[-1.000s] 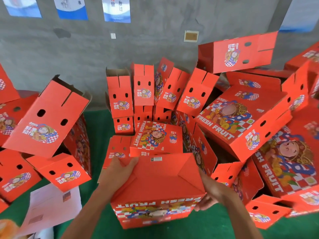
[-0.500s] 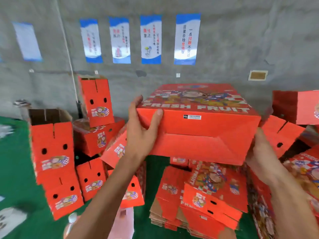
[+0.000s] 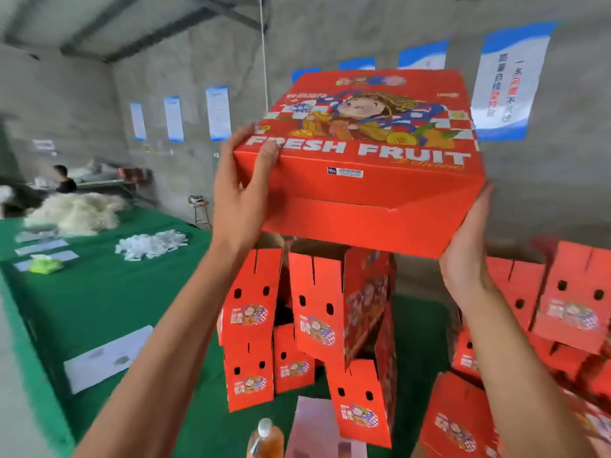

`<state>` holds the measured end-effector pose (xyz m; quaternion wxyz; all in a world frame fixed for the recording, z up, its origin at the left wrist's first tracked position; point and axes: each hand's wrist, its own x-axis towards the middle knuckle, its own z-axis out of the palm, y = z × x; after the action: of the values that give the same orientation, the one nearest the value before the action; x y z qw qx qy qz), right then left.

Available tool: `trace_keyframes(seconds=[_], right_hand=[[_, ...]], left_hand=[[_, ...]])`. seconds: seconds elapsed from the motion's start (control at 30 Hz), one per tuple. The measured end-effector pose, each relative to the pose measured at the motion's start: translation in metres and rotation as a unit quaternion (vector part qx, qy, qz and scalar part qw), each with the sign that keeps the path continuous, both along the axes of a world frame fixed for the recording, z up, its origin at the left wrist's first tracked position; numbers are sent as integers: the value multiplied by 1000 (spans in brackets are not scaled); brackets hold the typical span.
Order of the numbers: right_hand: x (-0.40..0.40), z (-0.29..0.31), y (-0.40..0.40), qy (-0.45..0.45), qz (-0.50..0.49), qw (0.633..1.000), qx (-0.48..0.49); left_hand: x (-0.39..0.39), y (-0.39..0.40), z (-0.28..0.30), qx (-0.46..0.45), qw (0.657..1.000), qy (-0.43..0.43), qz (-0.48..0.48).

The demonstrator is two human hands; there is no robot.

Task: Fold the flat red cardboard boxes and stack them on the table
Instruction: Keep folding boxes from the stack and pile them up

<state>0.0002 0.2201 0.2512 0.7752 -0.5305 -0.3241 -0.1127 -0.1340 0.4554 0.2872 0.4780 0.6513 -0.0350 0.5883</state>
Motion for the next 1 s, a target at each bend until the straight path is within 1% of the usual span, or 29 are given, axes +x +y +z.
trace_keyframes(seconds=[0.07, 0.17, 0.27, 0.37, 0.47, 0.53, 0.63, 0.77, 0.83, 0.9, 1.0], right_hand=[[-1, 17, 32, -36, 66, 997, 15], [10, 35, 78, -83, 87, 993, -14], [22, 47, 112, -89, 75, 992, -58], [37, 55, 132, -127, 73, 986, -75], [47, 43, 146, -142, 78, 982, -93], [47, 25, 153, -163, 76, 974, -138], [47, 2, 162, -195, 75, 959, -192], [53, -7, 182, -193, 74, 951, -231], [60, -10, 192, -155, 52, 961, -224], [71, -14, 198, -102, 24, 969, -222], [91, -22, 200, -84, -4, 969, -232]], left_hand=[[-7, 24, 15, 13, 999, -24, 41], [-11, 65, 28, 17, 994, -56, 95], [0, 100, 35, 10, 995, -41, 86], [20, 125, 34, -6, 997, -8, 72], [29, 144, 15, -58, 995, 4, 82], [27, 154, -2, -96, 991, 1, 98], [16, 165, -25, -131, 982, -34, 134], [-4, 169, -43, -119, 970, -91, 193], [-6, 162, -46, -106, 965, -114, 210], [1, 155, -47, -90, 968, -107, 207], [22, 150, -52, -57, 980, -68, 179]])
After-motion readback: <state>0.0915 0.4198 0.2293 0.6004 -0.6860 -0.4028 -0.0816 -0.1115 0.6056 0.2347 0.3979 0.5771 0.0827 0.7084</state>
